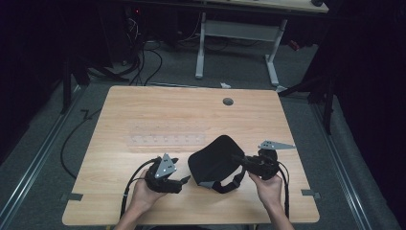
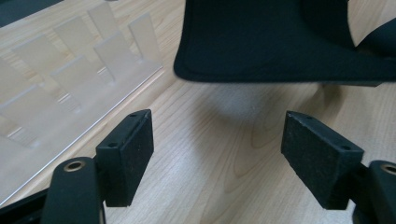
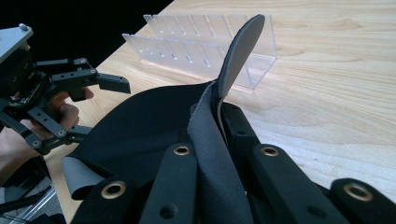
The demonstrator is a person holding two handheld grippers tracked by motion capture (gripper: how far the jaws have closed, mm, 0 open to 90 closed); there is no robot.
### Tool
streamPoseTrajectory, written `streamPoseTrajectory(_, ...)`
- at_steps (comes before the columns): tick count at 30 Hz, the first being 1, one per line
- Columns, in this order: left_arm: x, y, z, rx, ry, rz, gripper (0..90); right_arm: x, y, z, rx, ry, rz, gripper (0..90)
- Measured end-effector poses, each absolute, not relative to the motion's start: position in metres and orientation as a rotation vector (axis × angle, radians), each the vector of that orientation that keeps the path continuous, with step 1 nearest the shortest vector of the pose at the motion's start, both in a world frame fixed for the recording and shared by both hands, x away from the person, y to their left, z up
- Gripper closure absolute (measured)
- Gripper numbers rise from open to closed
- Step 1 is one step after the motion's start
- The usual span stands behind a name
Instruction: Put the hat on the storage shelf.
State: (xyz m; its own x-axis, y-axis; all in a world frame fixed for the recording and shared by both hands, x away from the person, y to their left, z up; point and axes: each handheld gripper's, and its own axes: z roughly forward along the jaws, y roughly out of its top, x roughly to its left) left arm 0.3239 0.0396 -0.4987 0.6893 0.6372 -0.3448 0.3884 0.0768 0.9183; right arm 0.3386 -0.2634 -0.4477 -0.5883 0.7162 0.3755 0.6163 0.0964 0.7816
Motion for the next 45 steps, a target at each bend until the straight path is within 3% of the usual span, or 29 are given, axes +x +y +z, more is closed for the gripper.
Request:
streamPoseTrajectory(17,0.318,0.030,-0.497,1.584,0.820,0.223,26.8,0.343,-0.245,-0.449,1.374,2.304,1.500,84.3)
streamPoseTrajectory(25,0.316,0.030,-0.495,1.587,0.807,0.219,35.8,0.344,-0.241,-0.448,1.368,2.328,1.549,84.2)
streamPoseTrajectory(39,0.316,0.026,-0.491,1.591,0.796,0.237,43.7,0.347,-0.223,-0.446,1.335,2.371,1.596,84.0)
streamPoseTrajectory(42,0.314,0.026,-0.491,1.604,0.786,0.234,49.1,0.348,-0.219,-0.445,1.333,2.370,1.603,83.6)
streamPoseTrajectory(45,0.313,0.027,-0.491,1.615,0.769,0.213,61.2,0.349,-0.217,-0.445,1.336,2.362,1.621,82.5)
